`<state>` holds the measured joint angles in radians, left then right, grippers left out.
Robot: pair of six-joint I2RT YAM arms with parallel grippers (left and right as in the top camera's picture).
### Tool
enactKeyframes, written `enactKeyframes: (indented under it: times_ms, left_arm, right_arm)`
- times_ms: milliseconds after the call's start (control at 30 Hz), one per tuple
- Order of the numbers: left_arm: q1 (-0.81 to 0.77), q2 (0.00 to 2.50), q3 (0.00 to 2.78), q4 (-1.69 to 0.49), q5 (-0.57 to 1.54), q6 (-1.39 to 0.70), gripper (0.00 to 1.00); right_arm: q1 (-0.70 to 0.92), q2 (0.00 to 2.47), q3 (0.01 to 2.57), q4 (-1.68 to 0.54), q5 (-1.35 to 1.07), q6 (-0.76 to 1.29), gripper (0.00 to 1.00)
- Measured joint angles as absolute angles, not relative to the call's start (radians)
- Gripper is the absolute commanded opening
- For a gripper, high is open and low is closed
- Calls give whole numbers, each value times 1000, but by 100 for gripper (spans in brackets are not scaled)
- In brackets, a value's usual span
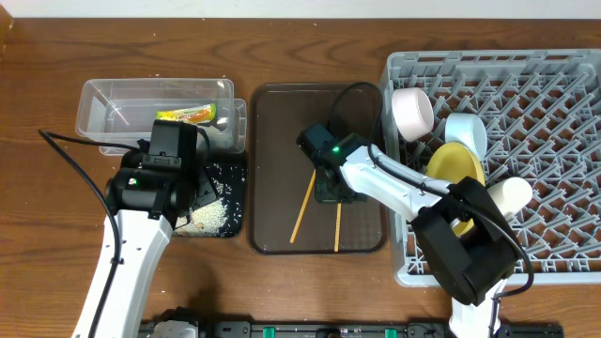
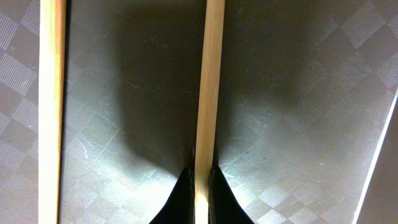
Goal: Sort waste into correct bins and load items into the dishwasher rack
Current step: 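Grasp one chopstick with the right gripper and lift it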
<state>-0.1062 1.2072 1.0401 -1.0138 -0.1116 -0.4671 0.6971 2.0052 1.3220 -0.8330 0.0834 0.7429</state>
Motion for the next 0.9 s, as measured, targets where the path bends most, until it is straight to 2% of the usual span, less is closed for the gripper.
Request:
enactKeyframes:
  times_ms: [900]
  left_arm:
    - [-106, 1207, 1040, -1014, -112, -467, 65]
  right_arm:
    - [696, 1995, 1322, -828, 80, 720, 1]
